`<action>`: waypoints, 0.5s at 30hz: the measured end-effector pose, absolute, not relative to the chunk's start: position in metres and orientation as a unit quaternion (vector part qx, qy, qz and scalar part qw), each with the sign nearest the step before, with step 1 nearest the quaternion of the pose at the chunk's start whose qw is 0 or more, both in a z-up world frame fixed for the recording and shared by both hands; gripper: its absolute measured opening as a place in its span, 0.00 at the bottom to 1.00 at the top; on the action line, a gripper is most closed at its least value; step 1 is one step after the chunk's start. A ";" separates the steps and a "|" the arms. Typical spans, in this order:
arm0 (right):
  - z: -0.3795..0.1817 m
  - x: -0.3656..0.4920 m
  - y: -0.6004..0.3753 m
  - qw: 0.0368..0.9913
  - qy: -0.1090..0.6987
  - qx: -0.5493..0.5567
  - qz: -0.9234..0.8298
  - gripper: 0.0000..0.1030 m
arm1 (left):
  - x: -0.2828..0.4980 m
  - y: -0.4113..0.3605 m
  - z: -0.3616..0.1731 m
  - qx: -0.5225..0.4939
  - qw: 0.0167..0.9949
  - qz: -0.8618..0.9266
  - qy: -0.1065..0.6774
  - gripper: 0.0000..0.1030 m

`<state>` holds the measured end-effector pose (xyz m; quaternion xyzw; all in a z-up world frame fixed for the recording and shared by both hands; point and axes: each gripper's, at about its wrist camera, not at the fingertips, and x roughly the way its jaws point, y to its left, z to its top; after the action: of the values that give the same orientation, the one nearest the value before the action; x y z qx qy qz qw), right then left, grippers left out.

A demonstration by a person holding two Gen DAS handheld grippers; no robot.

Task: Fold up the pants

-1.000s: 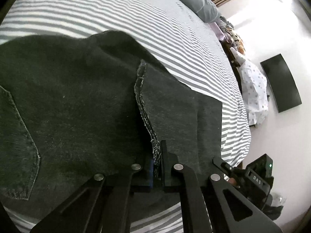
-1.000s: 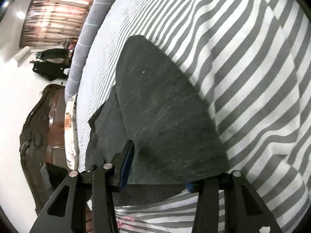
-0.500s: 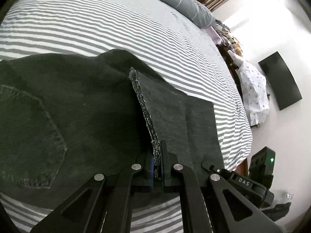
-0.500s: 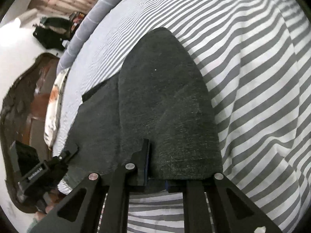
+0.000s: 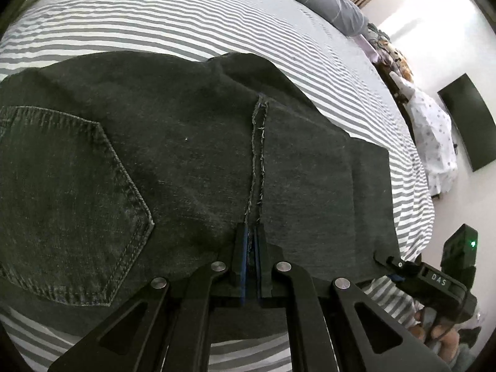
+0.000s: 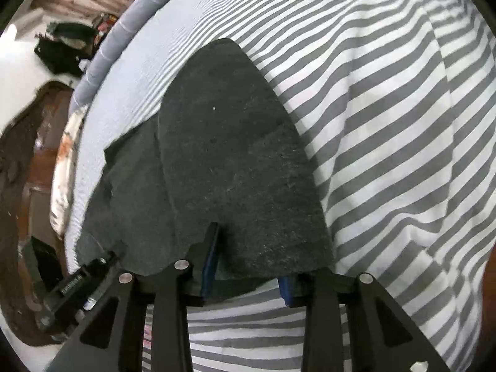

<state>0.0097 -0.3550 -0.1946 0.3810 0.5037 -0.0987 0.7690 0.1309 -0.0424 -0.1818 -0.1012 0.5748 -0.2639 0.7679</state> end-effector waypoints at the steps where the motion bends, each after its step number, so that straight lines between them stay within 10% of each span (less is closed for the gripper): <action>1: -0.194 0.010 -0.354 0.770 0.511 0.369 -0.100 0.30 | 0.131 -0.043 -0.182 -0.099 0.768 -0.264 0.575 0.03; 15: -0.191 0.006 -0.337 0.779 0.552 0.278 -0.103 0.35 | 0.117 -0.065 -0.152 -0.037 0.800 -0.268 0.535 0.04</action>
<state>0.0061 -0.3374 -0.1911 0.2783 0.5519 -0.1029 0.7794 0.1170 -0.0648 -0.1523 -0.0372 0.5349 -0.2679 0.8004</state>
